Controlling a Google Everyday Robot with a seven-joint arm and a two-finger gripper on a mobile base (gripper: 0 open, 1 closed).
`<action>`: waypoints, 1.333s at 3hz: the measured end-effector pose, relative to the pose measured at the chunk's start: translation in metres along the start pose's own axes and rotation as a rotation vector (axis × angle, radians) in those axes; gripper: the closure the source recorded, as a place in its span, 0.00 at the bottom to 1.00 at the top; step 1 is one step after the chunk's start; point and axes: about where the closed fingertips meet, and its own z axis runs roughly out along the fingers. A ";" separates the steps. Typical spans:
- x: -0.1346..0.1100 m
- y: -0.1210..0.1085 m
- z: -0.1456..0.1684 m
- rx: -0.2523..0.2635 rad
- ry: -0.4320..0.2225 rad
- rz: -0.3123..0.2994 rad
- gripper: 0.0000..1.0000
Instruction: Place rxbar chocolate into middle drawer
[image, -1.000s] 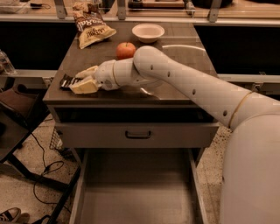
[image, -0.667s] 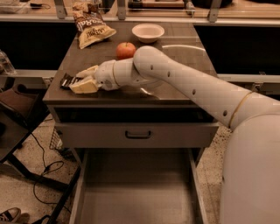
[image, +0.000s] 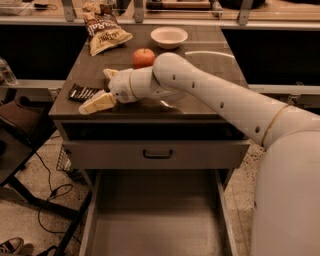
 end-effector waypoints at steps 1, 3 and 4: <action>0.000 0.000 0.000 0.000 0.000 0.000 0.00; -0.041 -0.002 -0.048 -0.004 0.166 0.019 0.00; -0.034 -0.001 -0.049 0.000 0.180 0.046 0.00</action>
Offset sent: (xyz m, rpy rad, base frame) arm -0.0092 -0.0513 0.0666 -0.1835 0.0515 -0.0303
